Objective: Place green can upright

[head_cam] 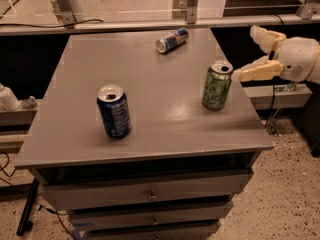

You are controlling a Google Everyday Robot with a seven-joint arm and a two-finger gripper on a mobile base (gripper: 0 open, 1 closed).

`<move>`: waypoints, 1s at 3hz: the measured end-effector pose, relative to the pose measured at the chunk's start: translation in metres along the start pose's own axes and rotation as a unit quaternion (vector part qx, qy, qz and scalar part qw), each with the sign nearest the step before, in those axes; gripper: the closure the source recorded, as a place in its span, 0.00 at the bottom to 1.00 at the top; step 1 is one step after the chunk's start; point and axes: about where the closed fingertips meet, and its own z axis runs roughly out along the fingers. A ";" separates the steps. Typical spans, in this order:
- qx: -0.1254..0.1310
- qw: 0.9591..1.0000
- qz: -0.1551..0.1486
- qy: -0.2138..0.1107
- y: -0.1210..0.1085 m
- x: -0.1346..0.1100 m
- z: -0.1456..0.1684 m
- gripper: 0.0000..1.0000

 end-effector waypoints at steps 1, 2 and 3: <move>0.014 0.997 -0.075 0.025 -0.031 -0.055 0.003 0.00; 0.028 0.986 -0.159 0.047 -0.048 -0.125 0.001 0.00; 0.050 0.981 -0.182 0.034 -0.061 -0.156 -0.012 0.00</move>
Offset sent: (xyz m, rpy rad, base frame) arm 0.0357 -0.0289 0.2489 -0.3836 -0.4288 -0.1215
